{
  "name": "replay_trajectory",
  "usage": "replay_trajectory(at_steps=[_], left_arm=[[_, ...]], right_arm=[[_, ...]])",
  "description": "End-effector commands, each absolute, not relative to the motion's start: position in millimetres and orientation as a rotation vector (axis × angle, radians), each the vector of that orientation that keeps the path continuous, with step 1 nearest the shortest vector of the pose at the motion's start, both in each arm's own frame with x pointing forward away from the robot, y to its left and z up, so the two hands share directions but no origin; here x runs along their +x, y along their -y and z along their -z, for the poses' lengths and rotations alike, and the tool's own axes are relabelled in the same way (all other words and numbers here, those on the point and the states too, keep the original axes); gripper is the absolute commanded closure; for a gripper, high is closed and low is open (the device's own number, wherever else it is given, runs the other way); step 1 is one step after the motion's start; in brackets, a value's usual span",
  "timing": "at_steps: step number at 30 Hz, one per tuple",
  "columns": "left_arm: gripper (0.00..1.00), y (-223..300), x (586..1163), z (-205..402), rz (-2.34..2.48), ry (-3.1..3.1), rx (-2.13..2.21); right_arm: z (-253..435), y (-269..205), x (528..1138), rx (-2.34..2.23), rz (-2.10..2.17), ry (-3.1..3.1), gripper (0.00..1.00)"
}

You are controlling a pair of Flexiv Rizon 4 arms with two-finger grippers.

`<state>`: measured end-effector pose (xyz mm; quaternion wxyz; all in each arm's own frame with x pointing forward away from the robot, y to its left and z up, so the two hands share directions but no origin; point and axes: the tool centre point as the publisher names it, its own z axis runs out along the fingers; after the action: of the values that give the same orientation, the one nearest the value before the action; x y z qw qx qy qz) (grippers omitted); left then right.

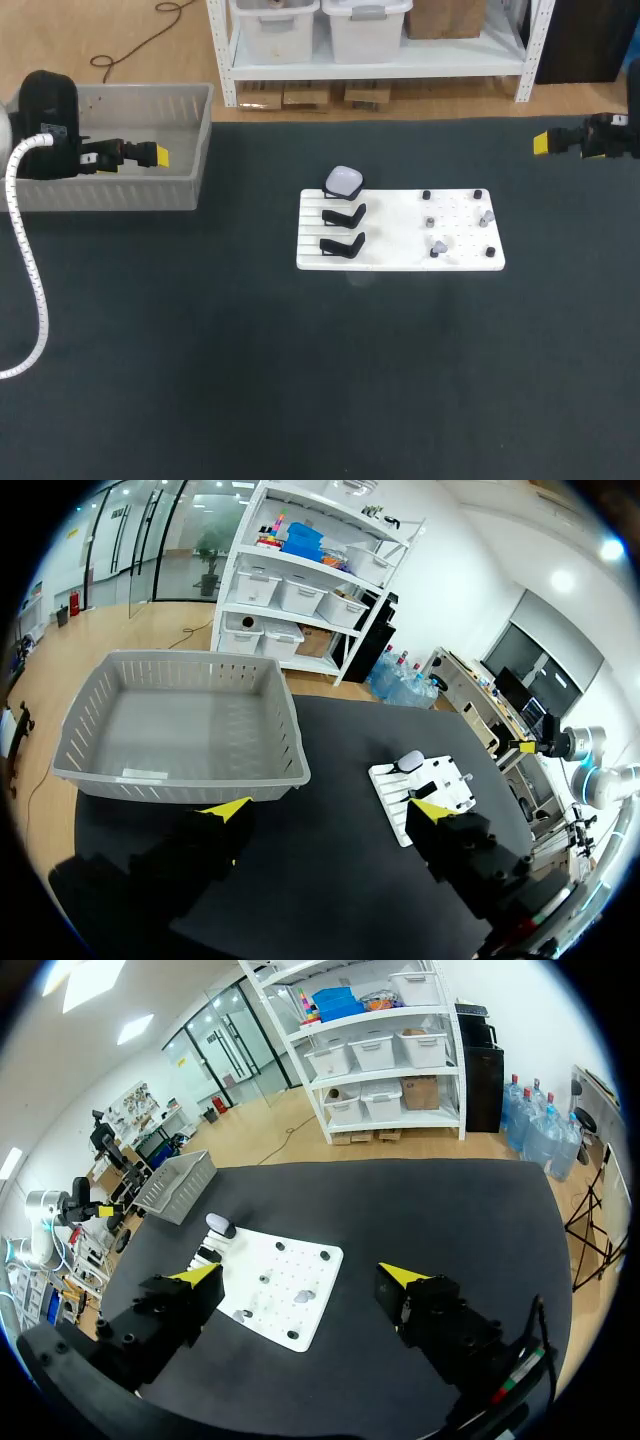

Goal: Pick up each earbud case from the left stands, insert the matching earbuds, close the lid, and place the case in the box.

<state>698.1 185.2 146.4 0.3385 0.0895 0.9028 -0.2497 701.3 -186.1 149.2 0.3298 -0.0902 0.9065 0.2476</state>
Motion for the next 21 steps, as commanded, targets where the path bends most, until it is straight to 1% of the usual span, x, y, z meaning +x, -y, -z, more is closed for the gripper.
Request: replay_trajectory(at_steps=[1,8,21], left_arm=[[0.0,-180.8,698.4,-152.2,0.752,-2.288,0.312],[0.0,-164.6,705.8,-163.4,0.919,-2.122,0.62],[0.0,-125.0,737.2,-178.3,0.98,-1.834,1.204]], right_arm=[[-149.5,186.0,701.1,-0.236,-0.646,-2.372,0.0],[-149.5,186.0,701.1,-0.236,-0.646,-2.372,0.0],[-149.5,186.0,701.1,-0.236,-0.646,-2.372,0.0]])
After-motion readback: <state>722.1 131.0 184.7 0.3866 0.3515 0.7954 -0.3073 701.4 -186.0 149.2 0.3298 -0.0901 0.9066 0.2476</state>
